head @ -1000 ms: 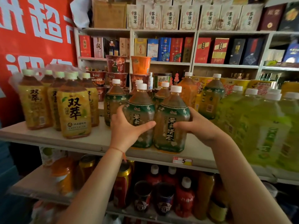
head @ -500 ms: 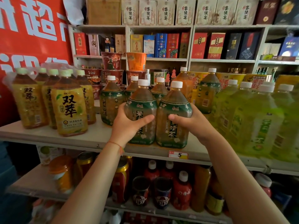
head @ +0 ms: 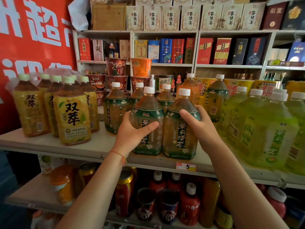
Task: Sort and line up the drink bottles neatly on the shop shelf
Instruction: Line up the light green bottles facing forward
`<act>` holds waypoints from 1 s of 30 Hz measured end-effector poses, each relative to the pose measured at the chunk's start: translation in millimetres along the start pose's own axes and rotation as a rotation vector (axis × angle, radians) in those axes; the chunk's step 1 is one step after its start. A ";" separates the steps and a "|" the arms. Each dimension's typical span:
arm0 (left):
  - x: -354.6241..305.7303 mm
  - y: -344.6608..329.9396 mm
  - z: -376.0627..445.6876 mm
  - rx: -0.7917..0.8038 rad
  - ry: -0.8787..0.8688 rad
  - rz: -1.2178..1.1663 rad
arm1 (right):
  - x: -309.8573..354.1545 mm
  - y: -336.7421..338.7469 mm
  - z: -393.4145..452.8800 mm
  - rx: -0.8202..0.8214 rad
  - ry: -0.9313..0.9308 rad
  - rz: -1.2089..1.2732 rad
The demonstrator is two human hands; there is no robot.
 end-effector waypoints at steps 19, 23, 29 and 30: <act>-16.8 -57.5 -15.7 0.137 -0.031 0.004 | 41.5 33.7 -12.7 -0.396 0.170 -0.506; -18.8 -48.5 -14.7 0.226 0.015 0.051 | 38.8 19.1 -17.6 -0.640 0.282 -0.854; -16.0 5.3 10.8 -0.117 -0.012 0.081 | 54.5 -54.1 -22.8 -0.521 0.861 -0.954; -10.3 19.0 19.1 -0.226 -0.037 0.146 | 55.3 -73.8 -21.9 -0.399 0.919 -0.960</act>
Point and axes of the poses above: each hand's wrist, its own z-axis towards the middle knuckle, its own y-axis out of the back of the hand, x = y × z, the point moved 1 cm from there along z, towards the middle knuckle, and after that the axes turned 1 degree about x, right-handed, at the moved point
